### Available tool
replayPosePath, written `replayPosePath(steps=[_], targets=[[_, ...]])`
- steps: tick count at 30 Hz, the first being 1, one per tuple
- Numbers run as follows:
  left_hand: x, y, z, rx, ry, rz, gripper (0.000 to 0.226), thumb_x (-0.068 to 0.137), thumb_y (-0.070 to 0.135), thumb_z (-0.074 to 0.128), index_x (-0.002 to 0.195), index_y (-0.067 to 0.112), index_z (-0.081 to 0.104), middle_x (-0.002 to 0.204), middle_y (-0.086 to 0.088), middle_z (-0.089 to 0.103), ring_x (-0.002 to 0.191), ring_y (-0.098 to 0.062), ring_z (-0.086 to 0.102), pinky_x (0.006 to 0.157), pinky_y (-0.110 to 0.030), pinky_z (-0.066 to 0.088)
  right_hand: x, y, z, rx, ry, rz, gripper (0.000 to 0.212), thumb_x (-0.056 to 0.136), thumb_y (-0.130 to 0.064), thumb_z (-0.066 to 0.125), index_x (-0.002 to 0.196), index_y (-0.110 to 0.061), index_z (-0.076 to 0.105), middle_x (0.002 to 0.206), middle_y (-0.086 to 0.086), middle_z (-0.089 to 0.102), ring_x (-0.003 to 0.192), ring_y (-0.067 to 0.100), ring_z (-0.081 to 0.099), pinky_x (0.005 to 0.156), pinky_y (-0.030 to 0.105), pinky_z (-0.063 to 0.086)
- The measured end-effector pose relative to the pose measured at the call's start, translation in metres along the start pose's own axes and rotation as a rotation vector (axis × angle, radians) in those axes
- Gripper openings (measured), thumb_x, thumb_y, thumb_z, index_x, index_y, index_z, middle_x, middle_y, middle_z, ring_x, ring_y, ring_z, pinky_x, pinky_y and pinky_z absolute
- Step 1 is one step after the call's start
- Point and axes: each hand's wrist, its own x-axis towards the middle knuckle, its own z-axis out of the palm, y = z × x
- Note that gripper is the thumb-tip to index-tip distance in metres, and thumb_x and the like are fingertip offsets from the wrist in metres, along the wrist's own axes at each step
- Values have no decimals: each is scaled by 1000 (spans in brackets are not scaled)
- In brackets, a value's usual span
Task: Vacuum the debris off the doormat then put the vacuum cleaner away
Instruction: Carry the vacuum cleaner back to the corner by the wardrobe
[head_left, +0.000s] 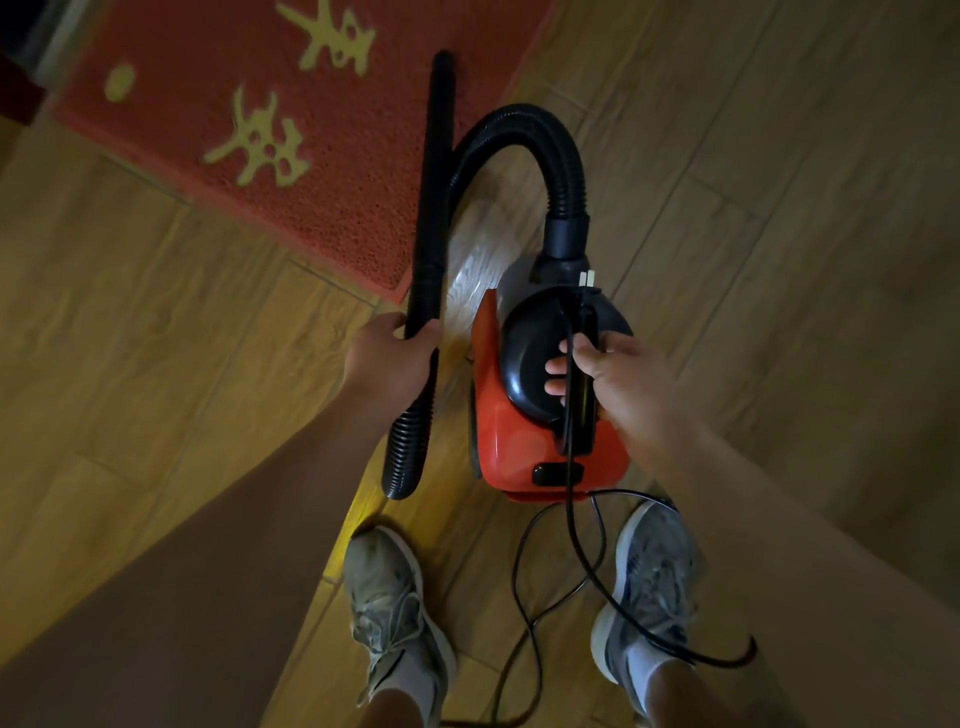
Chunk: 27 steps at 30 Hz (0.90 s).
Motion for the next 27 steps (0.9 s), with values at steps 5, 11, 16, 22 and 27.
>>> replayPosePath(steps=[5,11,16,22,27], targets=[[0,-1,1,-204,-73,-66,21,88,28,70,85,8,70,75,-14,68,68,-33,67,71,-55,61,-6,4,2,29,-34,44,33,106,-34,49,94,-9,66,72,6,74,63,19,73,60,28,53],[-13,-3,-6,-316,-113,-98,11,97,20,65,96,10,69,70,-7,69,70,-31,68,78,-56,60,-9,8,8,13,22,5,38,106,-37,46,84,-11,62,58,0,63,53,15,62,61,32,53],[-36,-1,-15,-360,-109,-24,6,98,15,64,97,18,69,71,-2,70,75,-29,70,78,-50,58,-18,5,12,-16,27,-19,37,108,-33,44,83,-11,61,61,3,59,53,15,58,56,28,51],[-68,2,-28,-449,-91,7,9,99,10,63,97,18,69,73,-2,70,72,-25,68,78,-46,56,-42,-11,20,-46,-6,-74,37,108,-29,43,82,-9,59,62,4,56,55,16,55,56,29,48],[-97,6,-47,-512,-66,21,9,98,8,64,98,15,70,75,-5,68,74,-28,65,77,-48,54,-74,-40,23,-44,-29,-98,38,108,-28,43,81,-8,59,61,5,56,54,18,53,55,32,46]])
